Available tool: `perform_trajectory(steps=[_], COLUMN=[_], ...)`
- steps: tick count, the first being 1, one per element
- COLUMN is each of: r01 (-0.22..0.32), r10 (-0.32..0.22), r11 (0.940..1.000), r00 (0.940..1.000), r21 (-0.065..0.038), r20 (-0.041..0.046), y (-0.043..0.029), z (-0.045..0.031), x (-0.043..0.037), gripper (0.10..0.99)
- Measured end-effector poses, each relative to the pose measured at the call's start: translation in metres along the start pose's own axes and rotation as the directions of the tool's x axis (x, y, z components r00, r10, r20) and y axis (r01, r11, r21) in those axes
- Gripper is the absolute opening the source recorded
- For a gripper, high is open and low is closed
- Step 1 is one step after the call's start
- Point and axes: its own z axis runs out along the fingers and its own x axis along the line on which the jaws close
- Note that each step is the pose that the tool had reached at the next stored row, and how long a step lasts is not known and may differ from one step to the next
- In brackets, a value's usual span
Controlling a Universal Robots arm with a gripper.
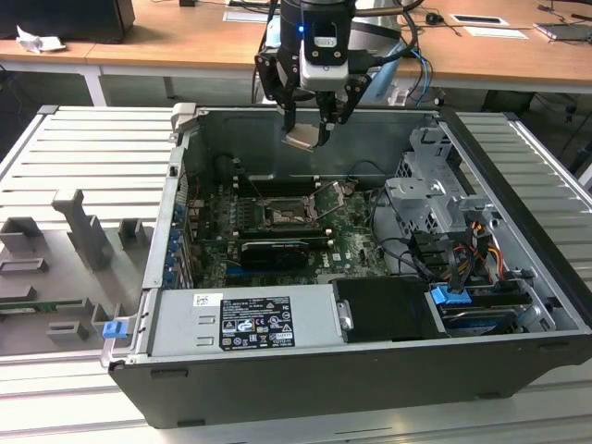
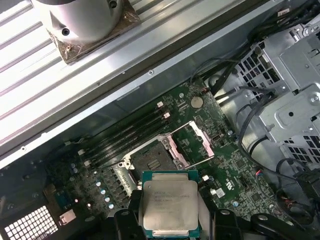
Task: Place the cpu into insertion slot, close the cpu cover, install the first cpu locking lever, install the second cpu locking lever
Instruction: 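Place the cpu into insertion slot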
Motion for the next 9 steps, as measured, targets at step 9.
perform_trajectory(steps=[9], r01=[-0.002], r10=[0.002], r11=[1.0], r00=[1.0], r21=[0.0], r20=[0.0002], y=[-0.0003], z=[0.0032], x=[0.0], gripper=[0.525])
